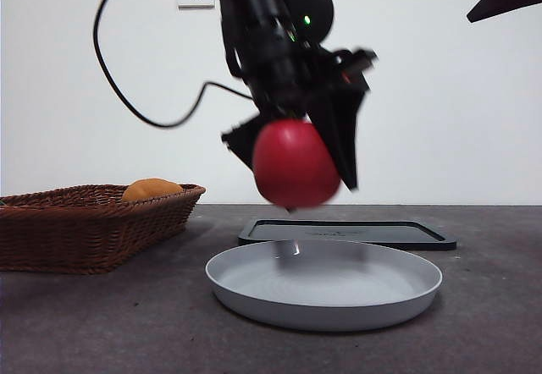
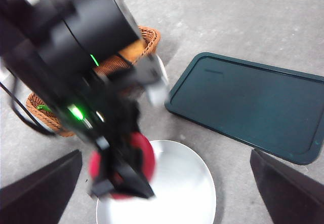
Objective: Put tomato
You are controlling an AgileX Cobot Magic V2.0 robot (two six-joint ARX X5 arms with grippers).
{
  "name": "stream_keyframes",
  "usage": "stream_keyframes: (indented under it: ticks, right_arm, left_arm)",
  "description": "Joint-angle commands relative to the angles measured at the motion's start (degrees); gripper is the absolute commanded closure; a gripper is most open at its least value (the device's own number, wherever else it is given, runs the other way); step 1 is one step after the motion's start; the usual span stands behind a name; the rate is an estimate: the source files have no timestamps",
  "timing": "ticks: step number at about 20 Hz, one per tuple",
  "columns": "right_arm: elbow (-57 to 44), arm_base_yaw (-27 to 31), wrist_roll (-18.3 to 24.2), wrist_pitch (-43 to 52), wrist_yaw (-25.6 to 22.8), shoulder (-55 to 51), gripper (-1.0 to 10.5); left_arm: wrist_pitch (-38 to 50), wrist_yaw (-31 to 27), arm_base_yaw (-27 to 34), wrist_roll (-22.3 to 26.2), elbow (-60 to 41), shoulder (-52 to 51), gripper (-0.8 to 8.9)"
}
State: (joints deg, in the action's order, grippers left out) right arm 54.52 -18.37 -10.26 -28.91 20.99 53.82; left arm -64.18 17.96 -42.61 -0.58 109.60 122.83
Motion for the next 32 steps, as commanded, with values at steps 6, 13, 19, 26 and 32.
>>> stream_keyframes:
  ticks: [6, 13, 19, 26, 32]
  right_arm:
    - [1.14, -0.31, 0.46, 0.48, 0.02, 0.37, 1.9]
    - [1.14, -0.31, 0.48, -0.74, 0.02, 0.37, 1.9]
    - [1.14, -0.31, 0.48, -1.20, 0.02, 0.37, 1.9]
    - [1.14, -0.31, 0.48, -1.18, 0.04, 0.37, 1.9]
    - [1.14, -0.31, 0.46, -1.20, 0.13, 0.37, 1.9]
  left_arm:
    - [7.63, -6.43, -3.56, -1.44, -4.15, 0.15, 6.63]
    - [7.91, -6.40, -4.13, -2.58, -4.17, 3.13, 6.63]
    - [6.91, -6.43, -4.17, -2.69, -4.17, 5.44, 6.61]
    - [7.06, -6.40, -4.28, -3.17, -4.11, 5.44, 2.63]
    - [4.44, -6.40, -3.74, -2.82, 0.02, 5.11, 0.53]
